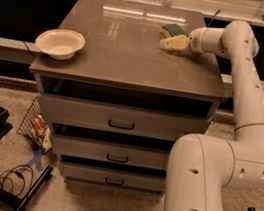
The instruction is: Place sponge into paper bowl
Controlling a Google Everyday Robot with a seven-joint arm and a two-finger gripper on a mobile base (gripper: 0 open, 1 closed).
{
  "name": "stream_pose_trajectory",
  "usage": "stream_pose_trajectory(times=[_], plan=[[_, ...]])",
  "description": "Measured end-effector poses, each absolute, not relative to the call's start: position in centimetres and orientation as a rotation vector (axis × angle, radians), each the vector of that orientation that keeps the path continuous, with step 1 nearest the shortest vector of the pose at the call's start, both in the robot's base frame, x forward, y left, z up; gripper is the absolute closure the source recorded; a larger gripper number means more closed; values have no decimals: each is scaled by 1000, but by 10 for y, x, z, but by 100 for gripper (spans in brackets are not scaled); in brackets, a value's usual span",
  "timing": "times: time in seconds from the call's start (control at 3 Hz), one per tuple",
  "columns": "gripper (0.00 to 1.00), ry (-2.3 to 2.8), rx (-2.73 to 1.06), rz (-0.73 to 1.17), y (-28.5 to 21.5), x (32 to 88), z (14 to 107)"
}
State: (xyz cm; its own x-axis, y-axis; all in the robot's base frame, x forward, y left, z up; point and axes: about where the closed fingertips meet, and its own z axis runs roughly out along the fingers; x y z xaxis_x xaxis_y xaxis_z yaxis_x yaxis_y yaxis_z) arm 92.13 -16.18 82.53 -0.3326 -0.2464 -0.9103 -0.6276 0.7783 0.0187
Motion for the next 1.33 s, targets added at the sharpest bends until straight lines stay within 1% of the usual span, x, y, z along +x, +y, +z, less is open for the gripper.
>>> stream_pose_trajectory(times=[0.33,1.33], plan=[[2,1916,-664,454,-161,922,824],[70,1922,-672,464,-152,924,817]])
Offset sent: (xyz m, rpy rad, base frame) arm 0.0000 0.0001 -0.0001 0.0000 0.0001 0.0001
